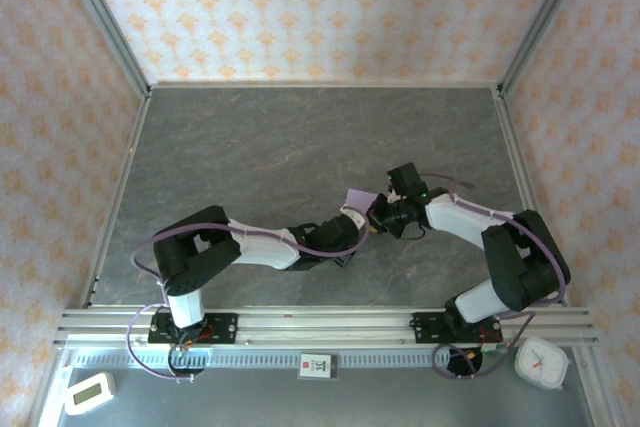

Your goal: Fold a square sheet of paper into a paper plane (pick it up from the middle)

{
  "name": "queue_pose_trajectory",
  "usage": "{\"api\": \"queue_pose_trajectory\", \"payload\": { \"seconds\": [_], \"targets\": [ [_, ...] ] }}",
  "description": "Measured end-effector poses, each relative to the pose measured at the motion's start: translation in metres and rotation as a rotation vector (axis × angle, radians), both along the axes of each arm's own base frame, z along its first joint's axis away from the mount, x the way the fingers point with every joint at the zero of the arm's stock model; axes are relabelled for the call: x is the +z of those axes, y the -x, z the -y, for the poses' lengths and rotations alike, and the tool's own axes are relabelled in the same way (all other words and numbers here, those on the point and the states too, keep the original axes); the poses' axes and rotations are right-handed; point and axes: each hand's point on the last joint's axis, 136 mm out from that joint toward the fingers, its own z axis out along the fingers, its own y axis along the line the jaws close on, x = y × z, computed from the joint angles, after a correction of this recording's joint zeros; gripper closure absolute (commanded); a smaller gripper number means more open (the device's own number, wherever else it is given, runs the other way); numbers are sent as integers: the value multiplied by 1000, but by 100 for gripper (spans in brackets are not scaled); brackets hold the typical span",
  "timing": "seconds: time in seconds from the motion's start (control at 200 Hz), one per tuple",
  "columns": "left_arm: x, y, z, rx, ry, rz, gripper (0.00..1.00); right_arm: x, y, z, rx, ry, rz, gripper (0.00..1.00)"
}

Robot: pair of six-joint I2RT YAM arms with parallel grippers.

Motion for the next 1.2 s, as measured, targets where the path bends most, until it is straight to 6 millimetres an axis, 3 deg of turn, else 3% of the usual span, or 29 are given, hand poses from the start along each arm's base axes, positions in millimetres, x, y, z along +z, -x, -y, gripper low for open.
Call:
{"api": "queue_pose_trajectory", "payload": {
  "seconds": [0.075, 0.18, 0.26, 0.49, 0.601, 0.696, 0.846, 0.976, 1.201],
  "targets": [
    [0, 1, 1, -4, 2, -3, 100, 0, 0, 0, 1, -2, -1, 100],
    [0, 1, 1, -6, 10, -12, 100, 2, 0, -1, 6, -2, 1, 86],
    [0, 1, 2, -5, 20, -24, 100, 9, -5, -2, 17, -1, 11, 83],
    [-1, 0, 3, 0, 67, -78, 100, 69, -63, 6, -22, -28, 165, 87],
    [0, 0, 3, 1, 95, -114, 100, 86, -87, 7, -19, -23, 223, 93],
    [0, 0, 4, -2, 114, -138, 100, 77, -103, 2, 9, -3, 216, 99],
    [0, 2, 6, -6, 150, -175, 100, 38, -116, -3, 61, 40, 142, 100],
    [0, 2, 6, -1, 177, -201, 100, 12, -114, -5, 102, 68, 87, 100],
    [-1, 2, 6, -2, 211, -227, 100, -1, -102, -19, 169, 74, 64, 100]
  ]
}}
